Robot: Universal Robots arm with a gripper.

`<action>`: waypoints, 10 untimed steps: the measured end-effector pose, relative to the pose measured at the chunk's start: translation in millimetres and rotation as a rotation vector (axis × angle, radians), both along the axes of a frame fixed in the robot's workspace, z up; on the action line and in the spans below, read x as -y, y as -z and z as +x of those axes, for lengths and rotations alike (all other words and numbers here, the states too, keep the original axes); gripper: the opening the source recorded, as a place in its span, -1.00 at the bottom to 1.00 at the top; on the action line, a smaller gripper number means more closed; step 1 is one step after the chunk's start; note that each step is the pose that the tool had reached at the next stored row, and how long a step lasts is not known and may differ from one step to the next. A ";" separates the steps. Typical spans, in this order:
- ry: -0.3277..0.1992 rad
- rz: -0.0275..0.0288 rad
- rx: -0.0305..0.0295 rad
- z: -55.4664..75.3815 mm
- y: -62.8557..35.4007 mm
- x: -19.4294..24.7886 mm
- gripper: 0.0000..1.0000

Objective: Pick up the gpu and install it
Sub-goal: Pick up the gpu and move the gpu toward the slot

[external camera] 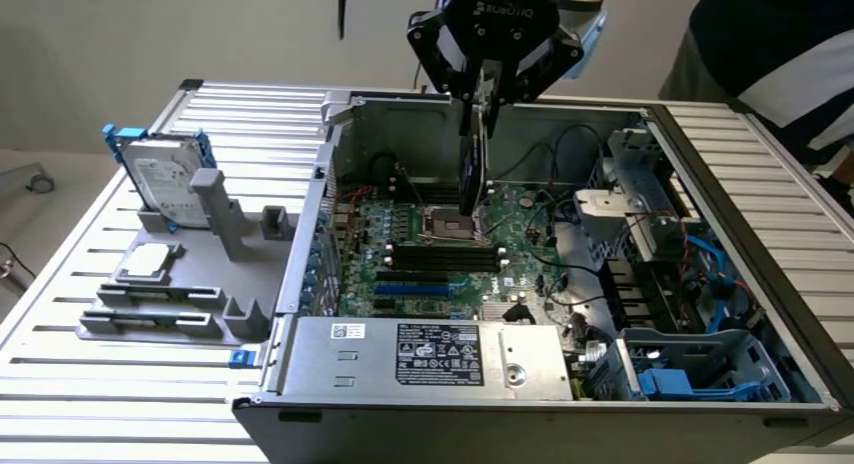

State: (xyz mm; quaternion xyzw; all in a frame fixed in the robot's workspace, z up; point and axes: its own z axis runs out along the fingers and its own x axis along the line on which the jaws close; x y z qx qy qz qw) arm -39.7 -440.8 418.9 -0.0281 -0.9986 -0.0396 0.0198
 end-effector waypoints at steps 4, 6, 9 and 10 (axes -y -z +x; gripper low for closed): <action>0.000 0.0000 -0.0008 0.0 0.0 0.0 -0.47; 0.000 0.0000 -0.0009 0.0 0.0 0.0 -0.47; 0.000 0.0000 -0.0010 0.0 0.0 0.0 -0.47; 0.000 0.0001 -0.0010 0.0 0.0 0.0 -0.47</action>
